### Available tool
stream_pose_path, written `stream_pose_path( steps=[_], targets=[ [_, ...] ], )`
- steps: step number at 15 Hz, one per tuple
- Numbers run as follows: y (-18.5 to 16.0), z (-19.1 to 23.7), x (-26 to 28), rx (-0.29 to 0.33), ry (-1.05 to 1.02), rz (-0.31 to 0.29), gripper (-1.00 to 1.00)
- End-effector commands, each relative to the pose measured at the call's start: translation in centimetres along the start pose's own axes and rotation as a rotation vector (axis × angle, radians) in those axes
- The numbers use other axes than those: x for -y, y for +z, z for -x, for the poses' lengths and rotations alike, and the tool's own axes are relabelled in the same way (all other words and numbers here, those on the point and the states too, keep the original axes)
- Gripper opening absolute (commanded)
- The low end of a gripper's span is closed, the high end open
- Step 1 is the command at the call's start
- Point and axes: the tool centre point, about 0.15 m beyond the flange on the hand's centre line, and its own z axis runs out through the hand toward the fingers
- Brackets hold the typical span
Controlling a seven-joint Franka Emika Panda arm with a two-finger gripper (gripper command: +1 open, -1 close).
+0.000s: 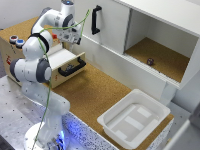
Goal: Pick up the pink block
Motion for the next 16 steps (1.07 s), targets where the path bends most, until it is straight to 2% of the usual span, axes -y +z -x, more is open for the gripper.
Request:
stream_pose_path(
  steps=[1,4,6,11,16],
  targets=[
    [1.9,-9.7,4.7,0.133,-0.206,-0.006,1.00],
    [1.4,-13.7,7.2,0.136,-0.325,-0.005,1.00],
    [1.0,-15.5,9.2,0.161,-0.437,-0.010,1.00],
    [0.4,-16.6,12.8,0.217,-0.655,0.015,1.00],
    [2.9,-16.9,11.7,0.222,-0.585,0.009,1.00]
  ],
)
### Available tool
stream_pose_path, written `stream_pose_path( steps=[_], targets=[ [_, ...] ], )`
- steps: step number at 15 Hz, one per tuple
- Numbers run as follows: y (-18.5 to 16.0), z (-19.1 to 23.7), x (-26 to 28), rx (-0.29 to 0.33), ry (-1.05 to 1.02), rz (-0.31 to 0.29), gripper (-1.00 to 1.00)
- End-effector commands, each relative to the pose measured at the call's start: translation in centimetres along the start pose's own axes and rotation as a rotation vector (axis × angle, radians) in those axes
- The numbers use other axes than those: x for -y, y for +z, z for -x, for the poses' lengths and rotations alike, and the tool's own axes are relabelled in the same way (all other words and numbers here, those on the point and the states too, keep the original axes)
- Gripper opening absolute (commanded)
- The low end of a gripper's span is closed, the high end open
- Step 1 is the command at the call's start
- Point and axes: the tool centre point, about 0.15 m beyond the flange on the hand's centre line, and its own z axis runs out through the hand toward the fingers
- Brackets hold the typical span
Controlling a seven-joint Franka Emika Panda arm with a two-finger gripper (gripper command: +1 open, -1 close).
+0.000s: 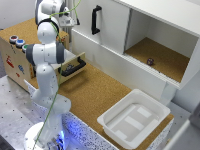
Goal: Pick up the pink block
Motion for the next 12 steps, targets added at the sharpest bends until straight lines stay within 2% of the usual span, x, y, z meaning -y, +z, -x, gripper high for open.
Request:
stream_pose_path(
  steps=[1,6,12],
  targets=[
    [1.8,-3.0,-1.7,0.155,0.037,-0.023,1.00],
    [5.3,-3.1,-3.1,0.153,0.082,-0.042,1.00],
    [6.5,-3.5,-3.2,0.184,0.096,-0.030,1.00]
  ],
)
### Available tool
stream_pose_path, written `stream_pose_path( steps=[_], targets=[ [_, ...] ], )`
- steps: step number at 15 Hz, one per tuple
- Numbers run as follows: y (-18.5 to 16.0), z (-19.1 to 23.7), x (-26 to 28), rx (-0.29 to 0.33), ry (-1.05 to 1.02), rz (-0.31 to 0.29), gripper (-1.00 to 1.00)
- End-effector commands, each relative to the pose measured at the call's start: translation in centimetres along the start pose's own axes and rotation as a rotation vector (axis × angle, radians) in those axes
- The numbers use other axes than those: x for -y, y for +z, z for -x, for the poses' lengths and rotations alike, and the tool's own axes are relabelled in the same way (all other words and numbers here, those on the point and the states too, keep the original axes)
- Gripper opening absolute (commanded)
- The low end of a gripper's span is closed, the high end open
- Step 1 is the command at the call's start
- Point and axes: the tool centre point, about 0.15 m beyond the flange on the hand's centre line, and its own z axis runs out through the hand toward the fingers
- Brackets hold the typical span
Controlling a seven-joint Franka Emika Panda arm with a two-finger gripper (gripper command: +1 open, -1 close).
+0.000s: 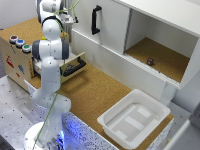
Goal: Pick up the pink block
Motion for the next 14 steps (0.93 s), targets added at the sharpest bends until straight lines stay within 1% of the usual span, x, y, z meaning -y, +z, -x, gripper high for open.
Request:
stream_pose_path(
  steps=[1,2,3,4,5,7,10,12,13,14],
  targets=[
    [1.0,-2.5,-0.8,0.136,0.030,0.017,1.00],
    [1.2,-2.4,-0.7,0.141,0.035,0.013,-1.00],
    [1.3,-2.4,-0.4,0.142,0.038,0.017,-1.00],
    [1.4,-2.5,-0.1,0.155,0.034,0.025,-1.00],
    [1.4,-2.5,0.0,0.156,0.040,0.026,-1.00],
    [1.7,-2.5,0.4,0.180,0.036,0.030,-1.00],
    [1.8,-2.3,0.6,0.199,0.050,0.034,-1.00],
    [1.5,-2.2,0.6,0.195,0.064,0.039,-1.00],
    [1.1,-2.1,0.6,0.182,0.077,0.042,-1.00],
    [0.3,-1.8,0.6,0.157,0.099,0.048,-1.00]
  ],
)
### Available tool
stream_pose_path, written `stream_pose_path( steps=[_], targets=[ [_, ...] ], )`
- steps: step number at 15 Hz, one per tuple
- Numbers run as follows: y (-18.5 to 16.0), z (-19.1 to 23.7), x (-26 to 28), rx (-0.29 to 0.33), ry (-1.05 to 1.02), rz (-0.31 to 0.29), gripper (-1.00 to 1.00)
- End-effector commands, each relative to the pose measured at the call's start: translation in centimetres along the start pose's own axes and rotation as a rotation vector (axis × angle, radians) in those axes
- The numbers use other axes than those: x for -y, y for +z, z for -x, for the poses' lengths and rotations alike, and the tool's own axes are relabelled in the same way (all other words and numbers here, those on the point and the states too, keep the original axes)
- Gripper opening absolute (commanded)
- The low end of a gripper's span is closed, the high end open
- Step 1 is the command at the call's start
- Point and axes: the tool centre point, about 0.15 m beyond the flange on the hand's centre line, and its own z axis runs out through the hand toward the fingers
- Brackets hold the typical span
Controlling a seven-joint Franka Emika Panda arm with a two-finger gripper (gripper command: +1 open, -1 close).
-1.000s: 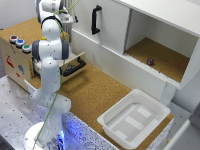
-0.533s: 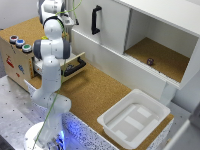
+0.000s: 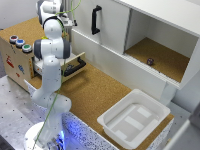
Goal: Pick up the pink block
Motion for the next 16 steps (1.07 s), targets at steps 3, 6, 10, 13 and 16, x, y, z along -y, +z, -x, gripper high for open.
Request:
stream_pose_path(
  steps=[3,6,10,13,16],
  targets=[
    [-4.1,0.0,-0.7,0.029,0.135,0.049,-1.00],
    [-5.7,3.5,-1.5,-0.033,0.245,0.061,-1.00],
    [-6.5,8.9,-2.4,-0.049,0.356,0.075,-1.00],
    [-6.3,12.5,-2.4,-0.049,0.394,0.074,-1.00],
    [-5.8,16.0,-2.2,-0.053,0.428,0.064,-1.00]
  ],
)
